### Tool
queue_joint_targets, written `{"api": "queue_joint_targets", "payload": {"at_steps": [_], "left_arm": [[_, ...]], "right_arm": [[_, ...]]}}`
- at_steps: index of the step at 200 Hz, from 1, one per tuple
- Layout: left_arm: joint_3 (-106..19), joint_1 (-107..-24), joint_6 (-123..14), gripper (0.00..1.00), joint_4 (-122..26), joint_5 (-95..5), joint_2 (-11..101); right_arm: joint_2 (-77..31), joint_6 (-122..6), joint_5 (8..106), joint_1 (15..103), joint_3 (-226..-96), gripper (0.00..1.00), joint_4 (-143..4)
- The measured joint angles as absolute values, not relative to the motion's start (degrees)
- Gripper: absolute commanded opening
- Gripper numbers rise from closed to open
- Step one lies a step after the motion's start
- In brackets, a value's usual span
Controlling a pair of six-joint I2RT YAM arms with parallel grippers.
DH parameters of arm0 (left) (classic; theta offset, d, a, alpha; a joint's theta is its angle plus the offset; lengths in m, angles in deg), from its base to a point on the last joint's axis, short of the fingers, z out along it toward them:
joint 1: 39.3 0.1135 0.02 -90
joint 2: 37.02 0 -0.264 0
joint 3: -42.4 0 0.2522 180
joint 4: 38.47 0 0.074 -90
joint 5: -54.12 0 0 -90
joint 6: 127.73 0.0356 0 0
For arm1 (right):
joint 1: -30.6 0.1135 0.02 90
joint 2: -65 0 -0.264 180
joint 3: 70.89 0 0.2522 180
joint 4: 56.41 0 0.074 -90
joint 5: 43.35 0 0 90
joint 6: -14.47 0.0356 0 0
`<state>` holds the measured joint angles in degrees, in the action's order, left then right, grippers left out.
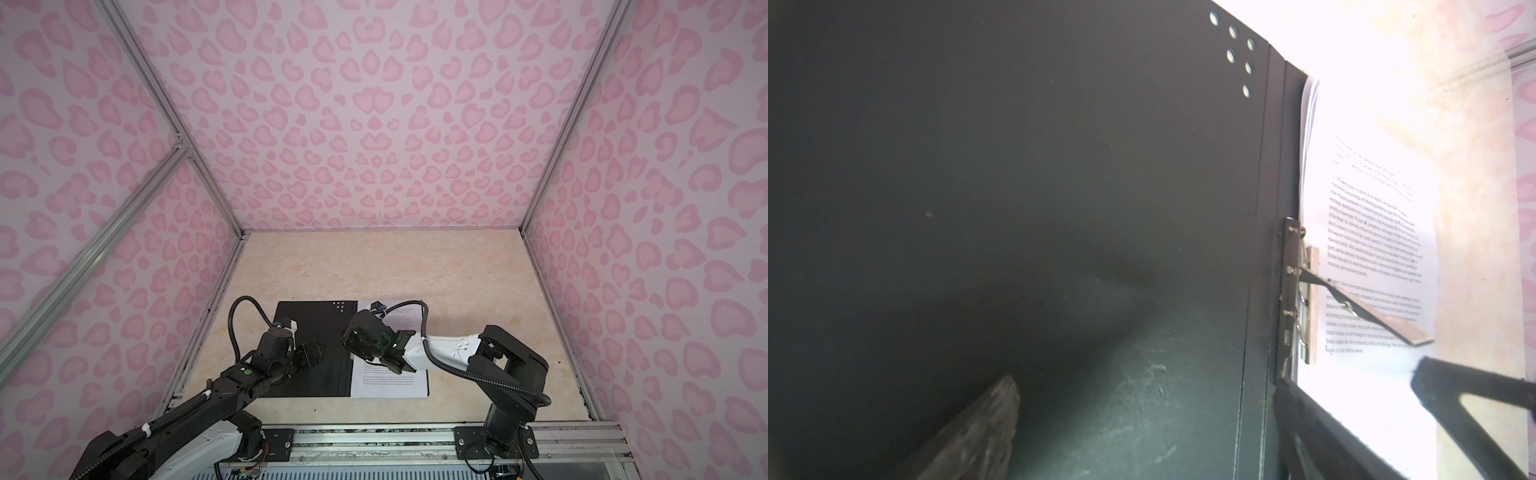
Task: Put the files into the folder
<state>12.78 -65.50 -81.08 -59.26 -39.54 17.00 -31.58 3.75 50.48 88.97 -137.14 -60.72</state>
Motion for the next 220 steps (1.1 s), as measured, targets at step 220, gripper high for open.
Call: {"api": "queue_joint_targets", "payload": {"at_steps": [220], "left_arm": [[14.1, -65.5, -81.0, 0.97, -60.0, -40.2, 13.6]], "right_arm": [[-35.4, 11.1, 53.0, 87.7, -133.2, 0.12, -52.6]]}}
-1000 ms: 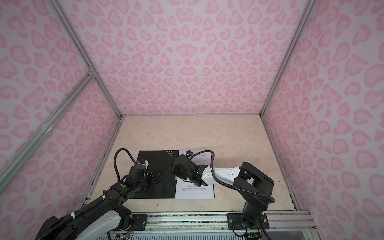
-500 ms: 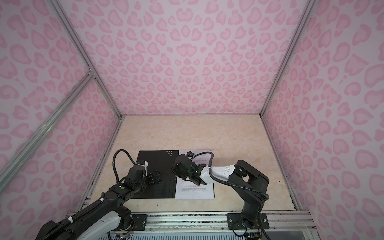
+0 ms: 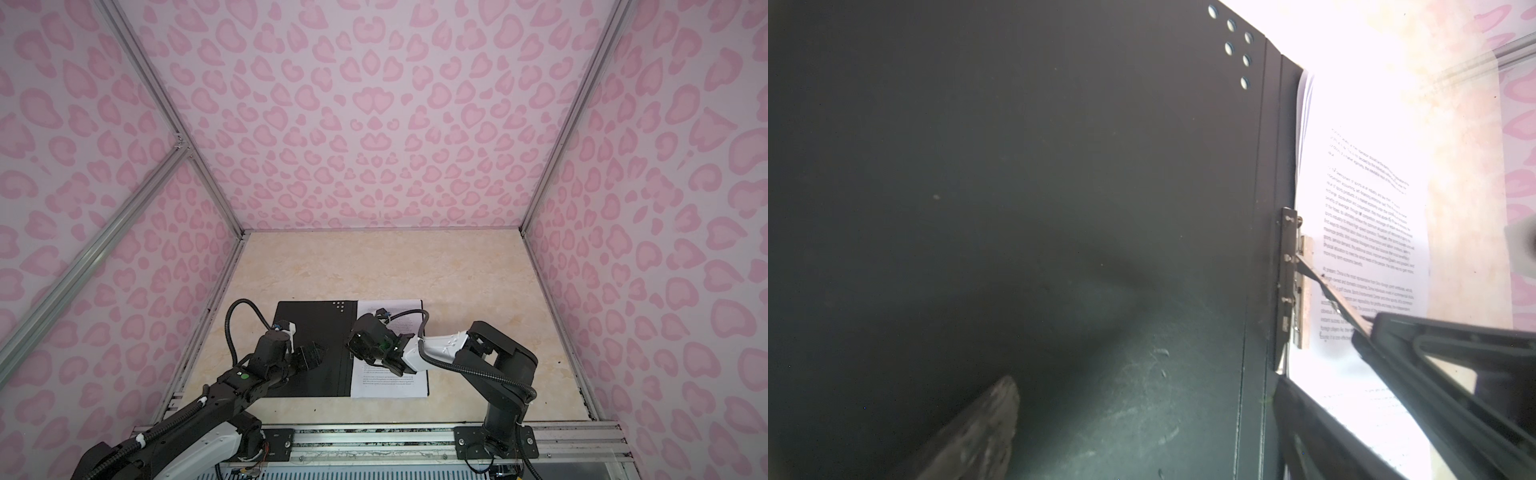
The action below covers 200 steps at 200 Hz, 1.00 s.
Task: Put the files into the folder
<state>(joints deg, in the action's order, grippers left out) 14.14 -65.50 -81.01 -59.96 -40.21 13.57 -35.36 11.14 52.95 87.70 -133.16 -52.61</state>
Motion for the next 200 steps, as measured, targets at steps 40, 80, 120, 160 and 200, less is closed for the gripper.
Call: {"api": "queue_joint_targets", "payload": {"at_steps": [40, 80, 120, 160, 200], "left_arm": [[14.2, -65.5, -80.5, 0.97, -60.0, -40.9, 13.4], [15.1, -66.0, -79.5, 0.97, -58.7, -47.9, 11.6], [14.8, -66.4, -79.2, 0.97, -57.8, -54.3, 10.7], [10.4, -67.0, -79.3, 0.97, -56.4, -57.0, 16.9], [3.9, -67.0, -80.8, 0.97, -52.9, -58.8, 31.5]], "right_arm": [[-34.3, 11.6, 52.9, 87.2, -131.7, 0.04, -52.7], [-32.5, 7.2, 54.7, 83.5, -130.7, 0.00, -53.6], [-30.4, 1.6, 57.4, 77.7, -127.7, 0.00, -54.6], [-27.3, -3.2, 59.6, 72.6, -125.2, 0.00, -56.5], [-26.0, -6.3, 60.2, 67.7, -125.0, 0.00, -58.4]]}}
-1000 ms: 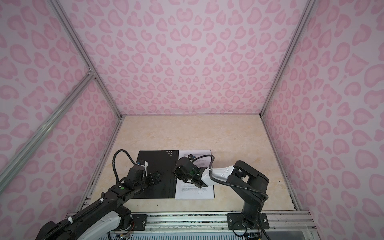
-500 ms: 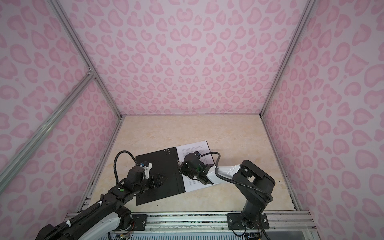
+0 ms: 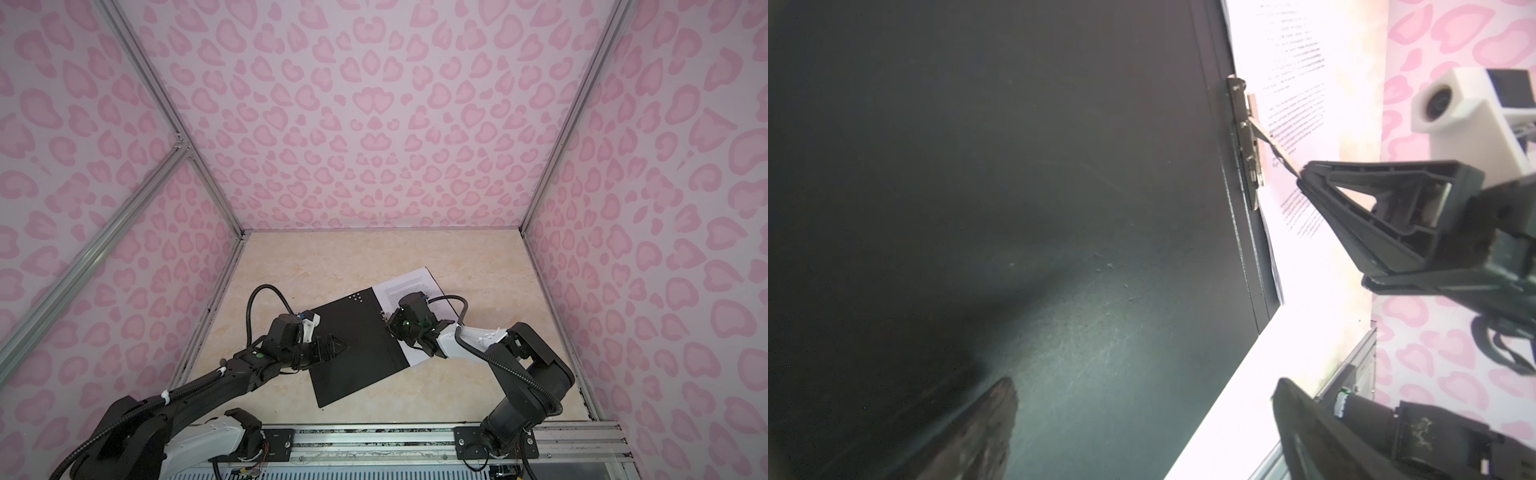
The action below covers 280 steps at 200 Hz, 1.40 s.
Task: Put the files into the folder
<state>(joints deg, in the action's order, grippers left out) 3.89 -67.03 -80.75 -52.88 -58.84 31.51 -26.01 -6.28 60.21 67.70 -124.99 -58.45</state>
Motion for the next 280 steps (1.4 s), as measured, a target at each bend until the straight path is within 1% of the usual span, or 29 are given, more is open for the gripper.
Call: {"api": "queue_joint_targets", "payload": {"at_steps": [36, 70, 86, 110, 122, 164, 201, 280], "left_arm": [[-2.2, -68.5, -82.7, 0.97, -50.2, -60.0, 41.7], [-4.5, -69.5, -82.8, 0.97, -48.0, -59.9, 46.3], [-4.4, -69.5, -82.3, 0.97, -46.7, -59.8, 47.1], [-4.2, -69.6, -80.8, 0.97, -43.5, -59.5, 48.7], [-4.1, -69.6, -80.7, 0.97, -42.5, -59.5, 49.5], [-4.7, -69.6, -80.6, 0.97, -40.3, -59.2, 51.1], [-5.1, -69.6, -80.6, 0.98, -39.6, -59.2, 51.9], [-4.8, -69.6, -80.6, 0.98, -38.7, -59.2, 51.9]], "right_arm": [[-26.2, -7.2, 62.7, 64.2, -123.8, 0.00, -56.5], [-26.1, -9.1, 63.8, 63.1, -123.6, 0.06, -56.0], [-25.3, -9.8, 64.3, 62.8, -123.4, 0.10, -56.3], [-23.8, -10.6, 64.8, 62.1, -123.4, 0.21, -56.4], [-23.3, -10.9, 65.4, 61.5, -123.4, 0.24, -56.4], [-22.2, -11.7, 66.6, 60.1, -124.3, 0.24, -57.4], [-20.2, -10.7, 66.5, 59.8, -122.5, 0.23, -57.8], [-22.2, -9.0, 66.6, 59.7, -122.3, 0.18, -57.9]]}}
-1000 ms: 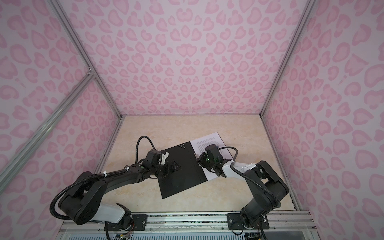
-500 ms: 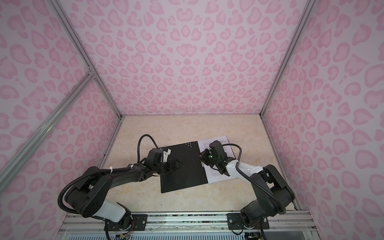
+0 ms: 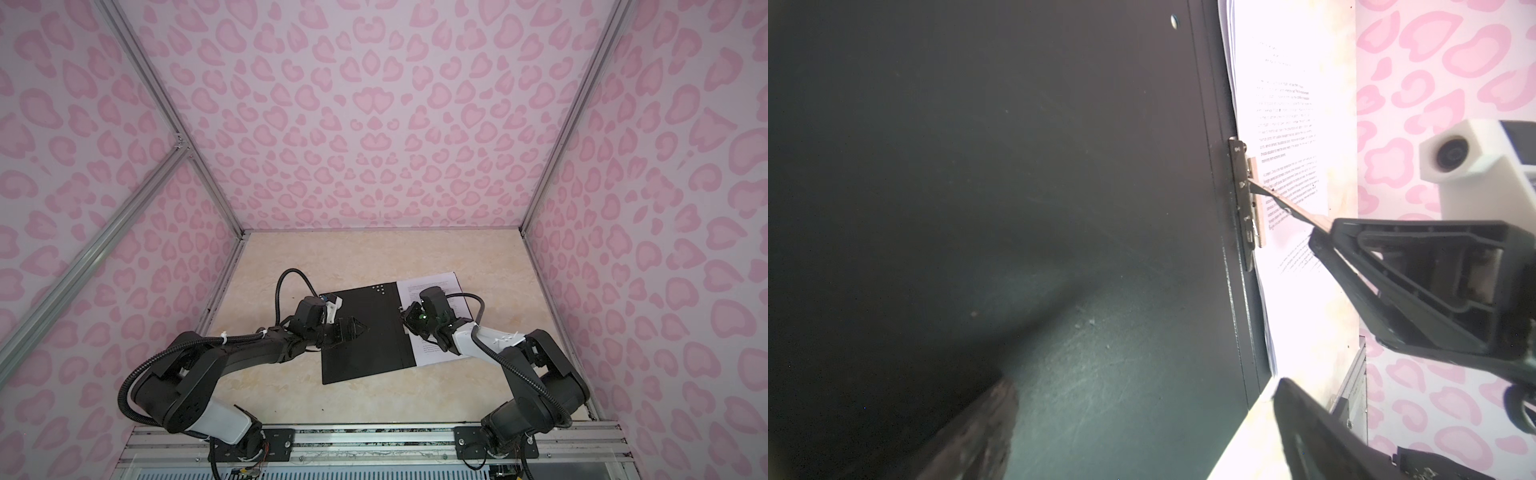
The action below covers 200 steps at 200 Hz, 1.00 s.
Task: Put the files into the folder
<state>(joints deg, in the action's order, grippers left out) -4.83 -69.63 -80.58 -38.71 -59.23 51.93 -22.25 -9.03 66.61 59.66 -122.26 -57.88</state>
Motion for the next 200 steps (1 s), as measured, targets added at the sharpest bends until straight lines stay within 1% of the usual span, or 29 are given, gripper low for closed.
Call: {"api": "queue_joint_targets", "payload": {"at_steps": [37, 95, 200], "left_arm": [[-4.9, -69.6, -80.6, 0.98, -38.7, -59.2, 52.0], [-5.0, -69.6, -80.6, 0.99, -38.7, -59.3, 52.1], [-5.1, -69.6, -80.6, 0.99, -38.5, -59.7, 52.5]], "right_arm": [[-22.6, -8.4, 66.9, 59.1, -122.1, 0.15, -57.5], [-22.4, -7.6, 68.0, 58.1, -121.7, 0.18, -57.4], [-24.0, -6.1, 70.3, 57.0, -122.8, 0.18, -56.3]]}}
